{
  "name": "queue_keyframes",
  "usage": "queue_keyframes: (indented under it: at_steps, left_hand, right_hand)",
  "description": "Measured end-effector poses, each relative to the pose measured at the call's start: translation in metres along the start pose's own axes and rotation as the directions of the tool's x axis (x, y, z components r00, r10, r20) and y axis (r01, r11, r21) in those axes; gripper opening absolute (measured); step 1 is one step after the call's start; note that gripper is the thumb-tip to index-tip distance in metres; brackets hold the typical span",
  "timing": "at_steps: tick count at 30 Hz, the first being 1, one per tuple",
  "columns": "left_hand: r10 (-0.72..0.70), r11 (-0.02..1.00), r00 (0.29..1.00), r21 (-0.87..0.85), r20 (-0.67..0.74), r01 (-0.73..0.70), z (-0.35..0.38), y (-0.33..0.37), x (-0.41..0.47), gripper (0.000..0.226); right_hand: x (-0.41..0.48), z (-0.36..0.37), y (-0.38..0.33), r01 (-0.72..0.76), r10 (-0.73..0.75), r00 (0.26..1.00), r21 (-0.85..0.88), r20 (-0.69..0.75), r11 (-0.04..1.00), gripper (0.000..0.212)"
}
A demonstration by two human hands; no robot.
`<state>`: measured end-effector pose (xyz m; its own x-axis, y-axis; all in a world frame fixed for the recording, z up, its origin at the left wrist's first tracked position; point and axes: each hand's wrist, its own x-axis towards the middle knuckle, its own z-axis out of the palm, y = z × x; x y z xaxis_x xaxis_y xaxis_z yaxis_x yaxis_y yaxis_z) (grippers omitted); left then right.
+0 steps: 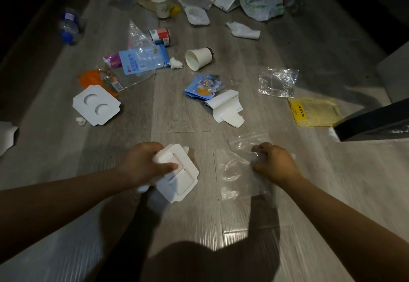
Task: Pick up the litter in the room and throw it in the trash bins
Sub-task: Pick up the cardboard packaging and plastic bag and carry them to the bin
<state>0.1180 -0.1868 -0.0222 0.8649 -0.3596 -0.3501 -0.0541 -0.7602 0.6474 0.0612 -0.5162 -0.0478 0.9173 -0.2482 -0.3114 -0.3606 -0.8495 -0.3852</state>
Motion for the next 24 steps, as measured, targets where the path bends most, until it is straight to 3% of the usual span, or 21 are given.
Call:
queue_keyframes:
  at_steps: [9, 14, 18, 24]
  left_hand:
    - [-0.096, 0.995, 0.994, -0.042, -0.059, 0.094, -0.010, -0.010, 0.007, 0.022]
    - [-0.142, 0.986, 0.988, -0.092, -0.065, 0.136, -0.016, -0.018, 0.017, 0.029]
    - [-0.183, 0.976, 0.981, -0.127, -0.056, 0.175, -0.021, -0.026, 0.024, 0.039]
    - [-0.249, 0.948, 0.968, -0.205, 0.006, 0.245, -0.022, -0.035, 0.031, 0.041]
  right_hand:
    - [0.057, -0.025, -0.050, 0.262, -0.268, 0.963, -0.236, 0.008, 0.936, 0.082]
    - [0.095, -0.016, -0.069, 0.322, -0.305, 0.947, -0.247, 0.107, 0.914, 0.117]
    - [0.117, -0.017, -0.074, 0.342, -0.337, 0.937, -0.426, 0.090, 0.838, 0.140]
    - [0.143, -0.021, -0.089, 0.403, -0.327, 0.915, -0.486, 0.237, 0.775, 0.153]
